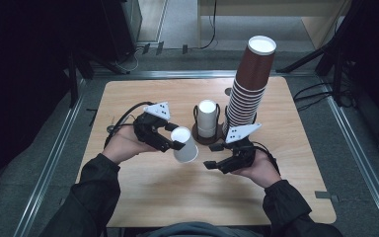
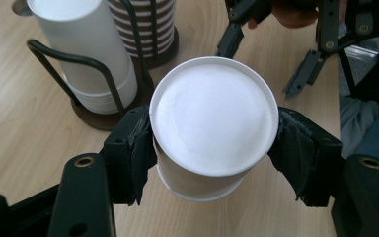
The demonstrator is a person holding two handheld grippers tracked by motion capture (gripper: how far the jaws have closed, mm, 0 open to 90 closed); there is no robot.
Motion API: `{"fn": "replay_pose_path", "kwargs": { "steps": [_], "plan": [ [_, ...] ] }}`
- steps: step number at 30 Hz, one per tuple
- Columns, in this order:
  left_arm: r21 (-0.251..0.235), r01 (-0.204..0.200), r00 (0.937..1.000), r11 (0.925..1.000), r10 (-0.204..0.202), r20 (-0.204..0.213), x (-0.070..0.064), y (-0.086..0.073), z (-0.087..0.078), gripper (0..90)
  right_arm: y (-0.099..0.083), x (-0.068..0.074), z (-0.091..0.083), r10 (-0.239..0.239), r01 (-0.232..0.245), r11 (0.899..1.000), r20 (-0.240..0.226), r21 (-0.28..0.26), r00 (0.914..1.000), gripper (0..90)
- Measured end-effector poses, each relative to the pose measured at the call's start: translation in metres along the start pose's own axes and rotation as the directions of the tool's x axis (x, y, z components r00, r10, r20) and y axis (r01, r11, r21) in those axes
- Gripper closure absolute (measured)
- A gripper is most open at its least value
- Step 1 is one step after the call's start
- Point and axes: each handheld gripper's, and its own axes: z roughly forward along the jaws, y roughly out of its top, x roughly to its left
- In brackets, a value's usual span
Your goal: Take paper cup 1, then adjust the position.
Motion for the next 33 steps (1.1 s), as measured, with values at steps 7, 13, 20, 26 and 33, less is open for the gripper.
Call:
{"fn": "replay_pose_path", "kwargs": {
  "steps": [7,13,20,26,33],
  "plan": [
    [-0.031,0.039,0.9991,0.9988,-0.038,0.016,0.001,-0.012,0.007,35.4,0.001,-0.001,0.004,0.004,-0.004,1.000,-0.012,-0.009,0.9999,29.3],
    [-0.003,0.016,0.9994,0.9999,-0.016,0.032,-0.004,-0.009,0.017,35.3,0.003,-0.009,0.009,0.010,-0.011,1.000,-0.045,-0.003,0.9989,28.7],
    [0.028,-0.013,0.9977,0.9995,0.011,0.067,-0.012,-0.005,0.033,35.3,0.004,-0.008,0.021,-0.028,0.028,1.000,-0.081,-0.001,0.9964,22.5],
    [0.034,-0.027,0.9964,0.9991,0.024,0.081,-0.017,-0.002,0.042,35.3,0.004,-0.003,0.030,-0.034,0.036,0.999,-0.095,0.025,0.9949,21.3],
    [0.039,-0.054,0.9943,0.9978,0.051,0.094,-0.025,0.003,0.048,35.3,0.004,0.001,0.038,-0.035,0.039,0.998,-0.102,0.044,0.9942,20.9]
  ]
}}
